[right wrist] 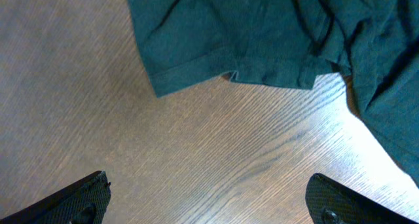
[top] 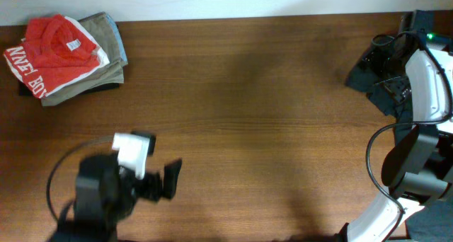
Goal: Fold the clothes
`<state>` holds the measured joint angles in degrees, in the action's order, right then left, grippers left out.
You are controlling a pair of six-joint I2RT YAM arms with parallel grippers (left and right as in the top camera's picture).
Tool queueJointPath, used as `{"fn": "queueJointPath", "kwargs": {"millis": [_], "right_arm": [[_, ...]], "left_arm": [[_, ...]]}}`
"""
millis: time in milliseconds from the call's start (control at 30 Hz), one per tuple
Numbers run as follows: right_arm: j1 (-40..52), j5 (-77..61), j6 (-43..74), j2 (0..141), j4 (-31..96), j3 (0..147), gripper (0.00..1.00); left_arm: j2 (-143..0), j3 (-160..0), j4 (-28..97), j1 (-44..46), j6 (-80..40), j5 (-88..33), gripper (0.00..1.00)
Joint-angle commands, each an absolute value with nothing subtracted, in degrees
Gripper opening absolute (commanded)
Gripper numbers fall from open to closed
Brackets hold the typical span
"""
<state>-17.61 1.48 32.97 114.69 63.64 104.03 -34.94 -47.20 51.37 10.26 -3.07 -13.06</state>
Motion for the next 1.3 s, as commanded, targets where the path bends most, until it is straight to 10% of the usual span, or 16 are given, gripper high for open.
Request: {"fn": "queueJointPath", "kwargs": {"millis": [0, 633, 1267], "right_arm": [[-17.65, 2.20, 33.52, 114.52, 63.66, 104.42, 0.99], [-17.65, 2.20, 33.52, 114.52, 63.66, 104.42, 0.99], [-17.65, 2.20, 33.52, 114.52, 63.66, 104.42, 0.99]], "left_arm": [[-21.87, -39.27, 48.97, 9.67, -3.42, -11.07, 0.99], [-5.37, -2.74, -7.25, 3.36, -10.68, -5.85, 0.99], [-0.30, -0.47, 4.60, 0.32, -3.14, -1.76, 0.99]]}}
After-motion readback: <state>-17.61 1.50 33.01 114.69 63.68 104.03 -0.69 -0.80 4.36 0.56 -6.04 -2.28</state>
